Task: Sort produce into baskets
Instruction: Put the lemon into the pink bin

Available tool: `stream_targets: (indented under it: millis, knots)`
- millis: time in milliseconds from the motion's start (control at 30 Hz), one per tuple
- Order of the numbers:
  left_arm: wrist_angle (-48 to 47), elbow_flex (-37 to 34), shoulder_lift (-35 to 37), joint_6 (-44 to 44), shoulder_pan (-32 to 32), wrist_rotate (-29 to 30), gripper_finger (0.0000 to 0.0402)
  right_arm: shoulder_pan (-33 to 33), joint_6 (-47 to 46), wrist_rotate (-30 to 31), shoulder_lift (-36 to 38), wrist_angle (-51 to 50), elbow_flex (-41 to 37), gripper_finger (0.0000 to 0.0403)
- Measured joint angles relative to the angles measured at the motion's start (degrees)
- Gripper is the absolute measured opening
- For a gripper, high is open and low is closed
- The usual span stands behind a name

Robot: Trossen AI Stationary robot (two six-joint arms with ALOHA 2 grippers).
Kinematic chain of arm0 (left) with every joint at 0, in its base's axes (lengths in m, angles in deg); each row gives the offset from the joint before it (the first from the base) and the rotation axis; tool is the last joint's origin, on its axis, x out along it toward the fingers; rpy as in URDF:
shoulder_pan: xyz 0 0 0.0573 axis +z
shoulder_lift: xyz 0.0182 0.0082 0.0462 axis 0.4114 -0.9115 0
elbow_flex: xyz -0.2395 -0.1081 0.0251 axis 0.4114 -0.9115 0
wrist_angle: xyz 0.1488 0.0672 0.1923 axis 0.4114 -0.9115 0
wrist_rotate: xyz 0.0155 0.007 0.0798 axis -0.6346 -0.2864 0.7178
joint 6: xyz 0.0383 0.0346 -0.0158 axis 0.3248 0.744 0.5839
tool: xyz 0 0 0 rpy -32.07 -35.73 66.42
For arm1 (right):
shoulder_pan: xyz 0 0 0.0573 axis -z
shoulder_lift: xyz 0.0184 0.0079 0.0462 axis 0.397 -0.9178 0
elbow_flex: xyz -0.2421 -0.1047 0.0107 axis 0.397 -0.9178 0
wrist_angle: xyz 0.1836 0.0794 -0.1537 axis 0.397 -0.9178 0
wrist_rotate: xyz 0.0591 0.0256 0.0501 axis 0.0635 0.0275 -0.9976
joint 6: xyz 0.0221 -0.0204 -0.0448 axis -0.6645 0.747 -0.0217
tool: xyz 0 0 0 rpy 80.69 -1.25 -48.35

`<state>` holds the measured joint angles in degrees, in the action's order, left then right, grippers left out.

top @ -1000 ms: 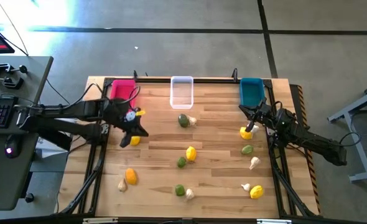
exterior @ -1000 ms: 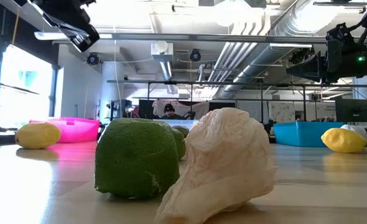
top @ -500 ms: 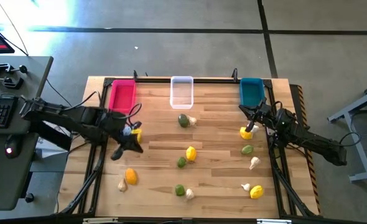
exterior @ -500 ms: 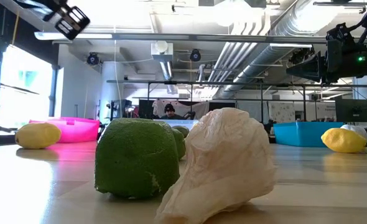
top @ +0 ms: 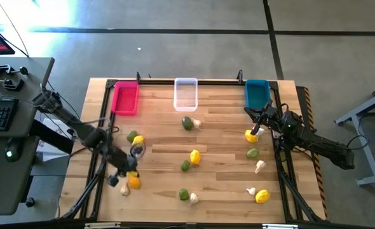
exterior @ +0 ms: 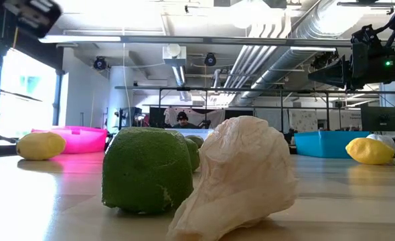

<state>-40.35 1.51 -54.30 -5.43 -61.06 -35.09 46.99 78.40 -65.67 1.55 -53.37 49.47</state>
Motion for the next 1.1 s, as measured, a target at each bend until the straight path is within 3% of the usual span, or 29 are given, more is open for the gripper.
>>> stream_targets:
  millis: [333,633,867,1100]
  knots:
    - [-2.04,0.44,-10.18,-3.8,-6.18,0.51,0.0098,-0.01,0.0,0.02,-0.01,0.0,0.01,0.0]
    - [-12.54,8.9,-17.17,0.47,-6.21,1.95,0.018,-0.01,0.0,0.01,0.0,-0.01,0.01,0.0]
    - [-16.9,9.2,-24.86,8.3,-6.43,1.73,0.0215,0.0,0.0,0.02,-0.02,-0.01,0.0,0.0]
    - [-17.69,9.27,-28.32,11.35,-6.41,2.69,0.0224,-0.01,-0.01,0.02,-0.01,0.0,0.02,0.0]
